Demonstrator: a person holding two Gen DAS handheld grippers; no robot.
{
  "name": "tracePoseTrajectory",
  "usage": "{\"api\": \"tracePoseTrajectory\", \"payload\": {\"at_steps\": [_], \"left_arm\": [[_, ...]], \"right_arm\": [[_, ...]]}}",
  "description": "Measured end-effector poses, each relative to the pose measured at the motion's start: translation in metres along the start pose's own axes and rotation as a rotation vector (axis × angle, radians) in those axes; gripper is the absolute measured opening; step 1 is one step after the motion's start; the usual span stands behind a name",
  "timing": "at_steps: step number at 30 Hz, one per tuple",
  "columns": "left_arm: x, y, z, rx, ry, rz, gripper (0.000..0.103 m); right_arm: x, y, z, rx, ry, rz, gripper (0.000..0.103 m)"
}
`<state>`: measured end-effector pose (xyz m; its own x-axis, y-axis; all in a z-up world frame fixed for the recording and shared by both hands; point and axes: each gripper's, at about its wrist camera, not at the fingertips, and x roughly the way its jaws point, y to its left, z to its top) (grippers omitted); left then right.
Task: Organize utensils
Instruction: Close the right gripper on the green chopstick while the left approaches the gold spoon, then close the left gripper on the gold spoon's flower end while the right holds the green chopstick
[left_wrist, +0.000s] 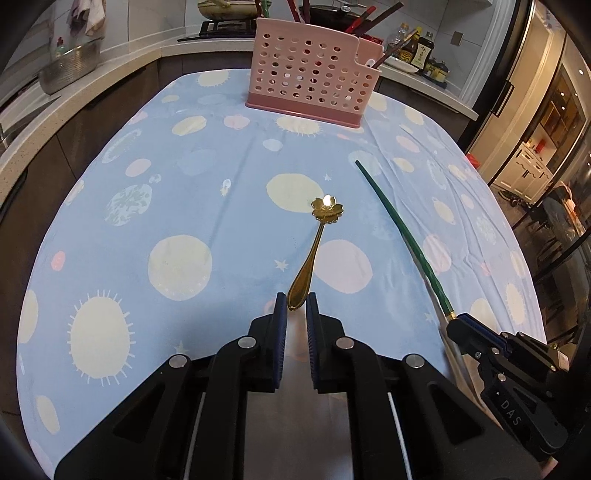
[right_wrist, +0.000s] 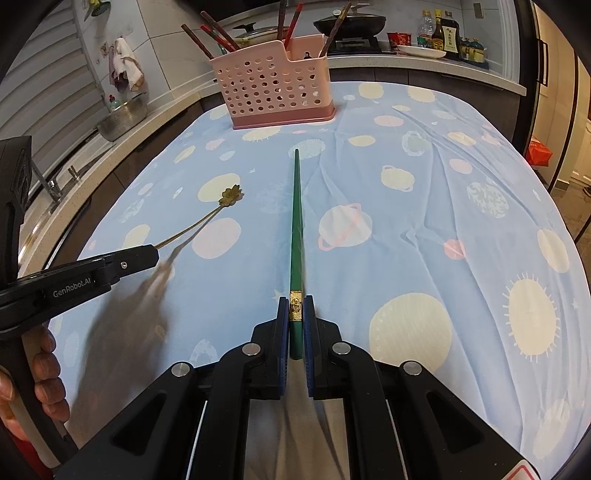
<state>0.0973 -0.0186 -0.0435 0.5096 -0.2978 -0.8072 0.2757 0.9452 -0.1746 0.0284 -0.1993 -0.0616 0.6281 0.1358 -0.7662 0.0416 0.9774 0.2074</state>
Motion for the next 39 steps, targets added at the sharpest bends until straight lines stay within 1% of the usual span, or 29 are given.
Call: {"api": "tracePoseTrajectory", "payload": {"at_steps": [8,23,27,28,34,36,39], "left_arm": [[-0.025,-0.001,0.014,-0.001,-0.063,-0.013,0.01],[-0.054,-0.004,0.045,0.038,-0.163,-0.002,0.009],[-0.057,-0.005,0.051,0.046,-0.179,0.001,0.008],[-0.058,-0.005,0.052,0.048,-0.183,-0.002,0.0],[-0.062,-0.006,0.062,0.054,-0.203,0.004,0.0],[-0.06,-0.003,0.062,0.047,-0.199,0.008,0.0],[-0.055,0.006,0.058,0.028,-0.175,0.014,0.0]], "right_arm": [[-0.022,-0.002,0.014,0.01,-0.058,0.016,0.007],[-0.055,-0.001,0.048,0.027,-0.153,0.075,0.007],[-0.063,0.001,0.058,0.021,-0.187,0.078,0.007],[-0.066,0.002,0.062,0.018,-0.198,0.08,0.007],[-0.081,0.005,0.083,0.007,-0.259,0.087,0.007],[-0.084,0.006,0.087,0.007,-0.271,0.089,0.007],[-0.085,0.006,0.084,0.01,-0.267,0.095,0.007]]}}
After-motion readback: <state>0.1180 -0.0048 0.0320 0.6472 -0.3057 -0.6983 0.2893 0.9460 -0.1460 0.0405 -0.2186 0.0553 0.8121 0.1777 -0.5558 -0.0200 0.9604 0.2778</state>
